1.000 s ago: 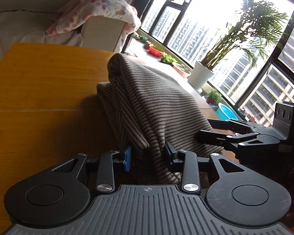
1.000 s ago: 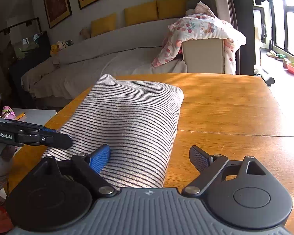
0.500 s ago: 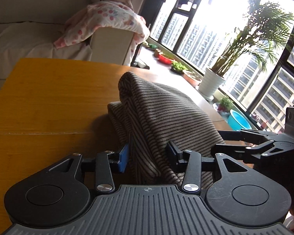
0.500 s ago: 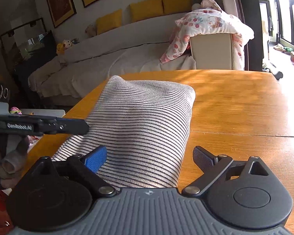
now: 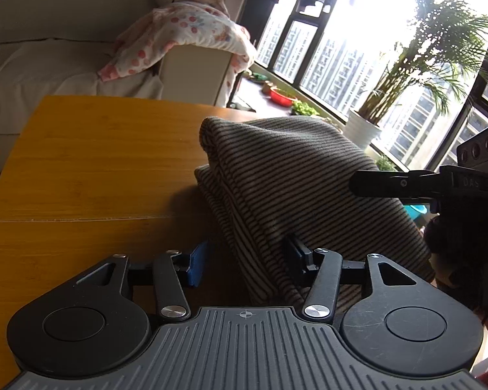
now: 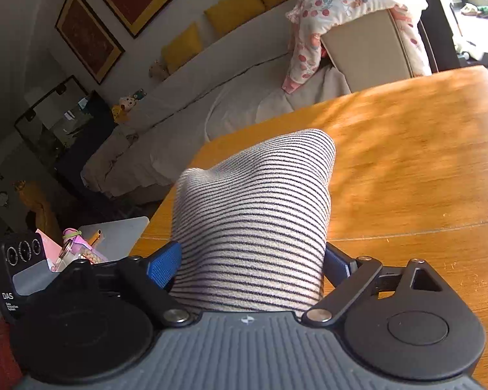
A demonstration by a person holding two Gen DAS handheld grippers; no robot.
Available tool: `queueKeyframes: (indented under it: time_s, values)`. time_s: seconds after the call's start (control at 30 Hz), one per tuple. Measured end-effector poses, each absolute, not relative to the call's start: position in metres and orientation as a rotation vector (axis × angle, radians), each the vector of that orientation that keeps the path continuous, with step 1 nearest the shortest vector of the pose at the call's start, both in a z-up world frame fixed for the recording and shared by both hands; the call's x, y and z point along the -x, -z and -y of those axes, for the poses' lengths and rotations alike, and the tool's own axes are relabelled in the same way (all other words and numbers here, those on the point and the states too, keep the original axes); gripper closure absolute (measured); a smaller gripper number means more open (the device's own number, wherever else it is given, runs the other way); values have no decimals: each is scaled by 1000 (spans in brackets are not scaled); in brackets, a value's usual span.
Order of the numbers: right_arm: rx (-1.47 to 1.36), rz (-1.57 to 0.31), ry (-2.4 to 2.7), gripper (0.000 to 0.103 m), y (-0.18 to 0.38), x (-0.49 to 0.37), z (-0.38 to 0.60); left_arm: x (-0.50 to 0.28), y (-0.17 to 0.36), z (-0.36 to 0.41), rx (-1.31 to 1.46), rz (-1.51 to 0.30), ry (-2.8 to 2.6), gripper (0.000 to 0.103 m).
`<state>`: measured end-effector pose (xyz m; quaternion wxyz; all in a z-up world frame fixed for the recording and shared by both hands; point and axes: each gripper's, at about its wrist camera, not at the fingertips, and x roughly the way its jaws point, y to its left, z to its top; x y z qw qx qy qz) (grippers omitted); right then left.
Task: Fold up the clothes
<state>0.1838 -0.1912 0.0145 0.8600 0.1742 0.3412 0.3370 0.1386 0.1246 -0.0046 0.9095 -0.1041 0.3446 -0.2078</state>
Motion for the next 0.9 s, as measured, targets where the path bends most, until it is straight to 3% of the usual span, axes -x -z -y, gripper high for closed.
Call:
queueKeyframes:
  time_s: [0.1, 0.17, 0.43, 0.47, 0.53, 0.57, 0.77, 0.83, 0.9]
  values:
    - [-352, -651, -757, 31, -34, -174, 192, -137, 5, -132, 216, -713, 407, 46]
    - [-309, -644, -747, 34, -40, -174, 188, -136, 6, -134, 215, -713, 401, 46]
    - [-164, -735, -553, 33, -7, -182, 190, -138, 4, -126, 208, -702, 423, 46]
    - [-189, -741, -556, 31, -7, -179, 195, -139, 4, -125, 207, -702, 423, 46]
    - [-226, -756, -592, 16, -7, -172, 202, -139, 5, -126, 216, -705, 424, 46]
    - [-227, -767, -604, 15, -4, -167, 203, -139, 5, -126, 222, -706, 424, 46]
    - [-170, -779, -626, 21, 1, -149, 197, -135, -6, -127, 271, -711, 454, 50]
    - [-142, -773, -625, 29, 0, -144, 194, -129, -14, -127, 305, -715, 491, 39]
    - [-114, -767, -624, 29, 0, -140, 190, -126, -17, -122, 312, -733, 539, 30]
